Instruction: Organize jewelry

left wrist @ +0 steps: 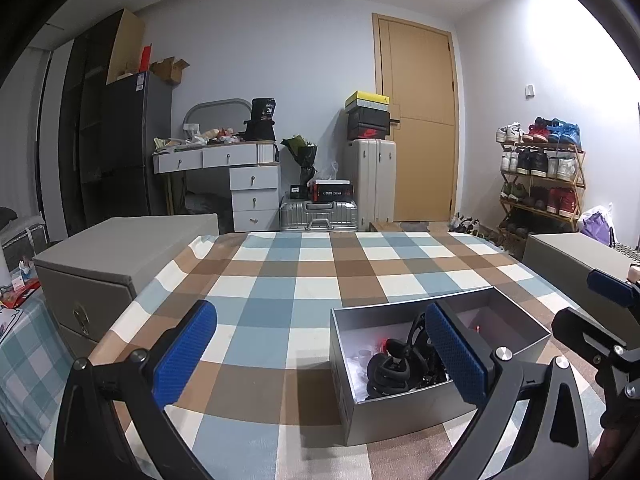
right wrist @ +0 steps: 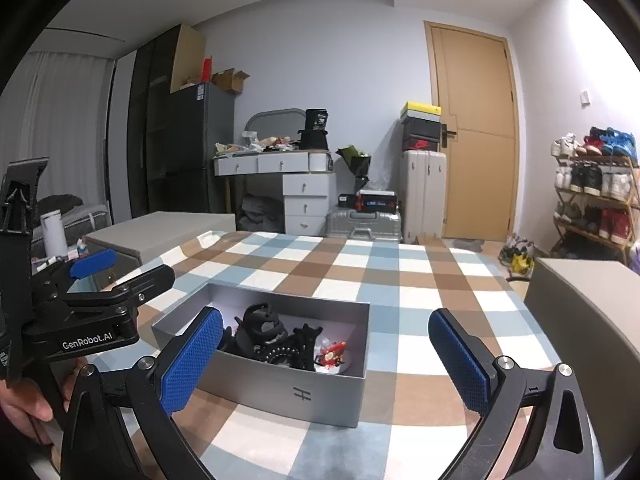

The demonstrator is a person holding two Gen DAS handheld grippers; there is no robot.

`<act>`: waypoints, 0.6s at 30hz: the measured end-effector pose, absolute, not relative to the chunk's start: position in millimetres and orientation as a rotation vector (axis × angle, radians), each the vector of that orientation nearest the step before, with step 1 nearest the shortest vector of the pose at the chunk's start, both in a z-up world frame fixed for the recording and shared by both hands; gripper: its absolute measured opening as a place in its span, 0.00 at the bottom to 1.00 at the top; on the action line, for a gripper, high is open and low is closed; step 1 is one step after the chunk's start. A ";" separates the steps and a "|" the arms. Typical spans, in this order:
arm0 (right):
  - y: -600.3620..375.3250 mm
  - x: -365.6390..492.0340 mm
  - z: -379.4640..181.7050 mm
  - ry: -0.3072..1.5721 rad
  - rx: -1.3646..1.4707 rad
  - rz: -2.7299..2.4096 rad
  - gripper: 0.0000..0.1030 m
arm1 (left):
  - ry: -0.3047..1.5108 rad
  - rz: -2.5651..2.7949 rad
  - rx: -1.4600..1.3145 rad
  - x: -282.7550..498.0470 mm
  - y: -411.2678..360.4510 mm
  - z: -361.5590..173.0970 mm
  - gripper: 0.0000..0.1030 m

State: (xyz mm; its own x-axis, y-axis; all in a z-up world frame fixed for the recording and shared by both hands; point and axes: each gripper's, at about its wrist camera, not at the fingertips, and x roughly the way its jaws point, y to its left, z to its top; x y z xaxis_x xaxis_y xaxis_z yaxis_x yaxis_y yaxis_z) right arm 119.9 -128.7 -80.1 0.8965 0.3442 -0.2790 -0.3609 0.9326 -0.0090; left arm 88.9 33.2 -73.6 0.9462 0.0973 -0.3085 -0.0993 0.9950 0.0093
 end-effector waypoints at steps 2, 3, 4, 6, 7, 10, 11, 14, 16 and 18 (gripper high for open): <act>-128.9 120.0 -79.8 0.279 -0.061 0.365 1.00 | 0.314 0.100 -0.007 89.5 33.8 -73.4 0.99; -128.9 120.0 -79.6 0.277 -0.061 0.365 1.00 | 0.315 0.100 -0.008 89.5 33.6 -73.0 0.99; -128.7 120.6 -79.9 0.278 -0.061 0.366 1.00 | 0.314 0.100 -0.007 89.3 32.9 -72.9 0.99; -128.6 120.6 -79.9 0.278 -0.060 0.366 1.00 | 0.314 0.100 -0.007 89.4 33.5 -73.3 0.99; -128.5 120.6 -80.0 0.279 -0.061 0.366 1.00 | 0.314 0.100 -0.007 89.1 33.1 -72.8 0.99; -128.7 121.1 -80.1 0.278 -0.060 0.366 1.00 | 0.314 0.100 -0.007 89.4 33.5 -73.7 0.99; -128.7 121.0 -80.0 0.277 -0.060 0.366 1.00 | 0.314 0.100 -0.007 89.3 33.4 -73.6 0.99; -128.7 121.1 -80.0 0.277 -0.060 0.366 1.00 | 0.314 0.100 -0.007 89.3 33.3 -73.6 0.99; -128.7 121.0 -79.9 0.277 -0.060 0.366 1.00 | 0.314 0.100 -0.007 89.1 33.1 -72.8 0.99; -128.7 121.1 -79.9 0.277 -0.060 0.366 1.00 | 0.314 0.100 -0.007 89.2 33.1 -73.4 0.99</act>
